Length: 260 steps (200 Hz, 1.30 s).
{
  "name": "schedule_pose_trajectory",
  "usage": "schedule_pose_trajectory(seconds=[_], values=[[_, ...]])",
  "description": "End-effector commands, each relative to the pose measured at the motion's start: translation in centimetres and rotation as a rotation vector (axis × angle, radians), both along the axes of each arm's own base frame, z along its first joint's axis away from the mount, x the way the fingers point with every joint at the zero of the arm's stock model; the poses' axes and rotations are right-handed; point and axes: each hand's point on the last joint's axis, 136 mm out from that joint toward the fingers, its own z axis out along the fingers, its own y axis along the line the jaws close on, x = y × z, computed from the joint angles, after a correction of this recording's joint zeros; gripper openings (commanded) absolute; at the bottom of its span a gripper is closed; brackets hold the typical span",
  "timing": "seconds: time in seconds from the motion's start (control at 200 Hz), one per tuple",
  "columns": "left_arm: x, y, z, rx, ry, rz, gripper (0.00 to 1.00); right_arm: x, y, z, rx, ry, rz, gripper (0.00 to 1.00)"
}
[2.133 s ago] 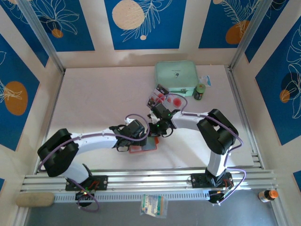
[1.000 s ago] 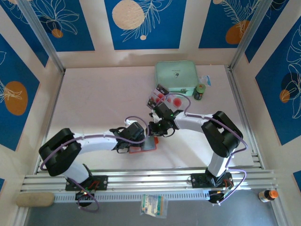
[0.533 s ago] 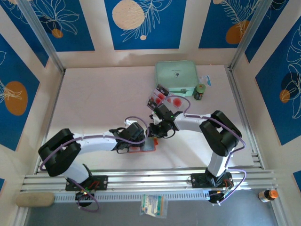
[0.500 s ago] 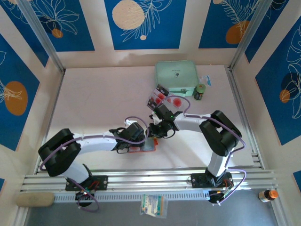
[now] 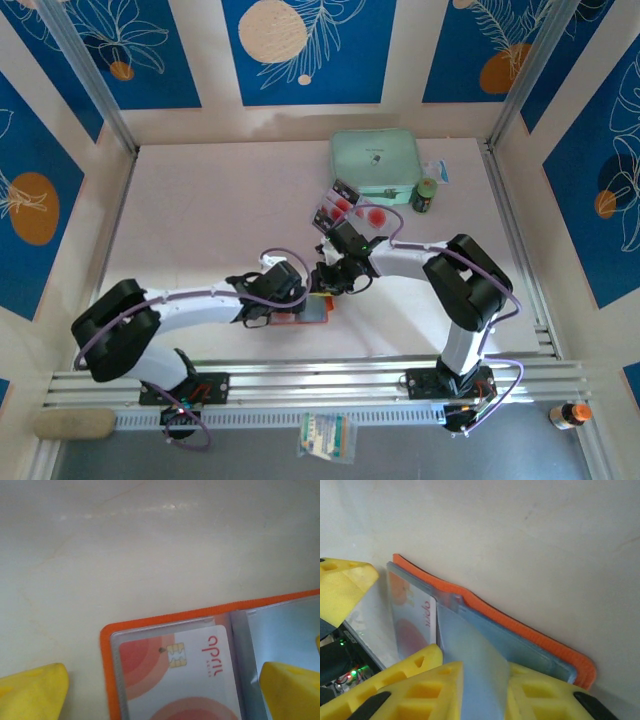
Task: Put the credit cards into the card holder
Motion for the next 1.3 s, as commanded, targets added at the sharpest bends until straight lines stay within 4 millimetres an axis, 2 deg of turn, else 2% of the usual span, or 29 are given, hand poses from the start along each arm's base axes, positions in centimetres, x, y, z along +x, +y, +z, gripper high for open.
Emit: schedule_pose_trajectory(seconds=[0.0, 0.285, 0.73, 1.09, 1.295], values=[[0.2, 0.6, 1.9, -0.012, -0.053, 0.016, 1.00, -0.6, 1.6, 2.9, 0.076, -0.006, 0.028, 0.29], [-0.1, 3.0, 4.3, -0.041, -0.119, 0.063, 1.00, -1.6, 3.5, 4.0, 0.059, -0.015, 0.063, 0.36], [-1.3, 6.8, 5.4, -0.070, -0.154, 0.112, 1.00, -2.1, 6.9, 4.6, 0.008, -0.036, 0.067, 0.41], [-2.1, 8.2, 5.3, -0.077, -0.150, 0.104, 1.00, -1.9, 9.1, 4.3, -0.021, -0.047, 0.058, 0.42], [-2.2, 8.4, 5.3, -0.079, -0.149, 0.096, 1.00, -1.7, 10.2, 2.8, -0.043, -0.033, 0.055, 0.42]])
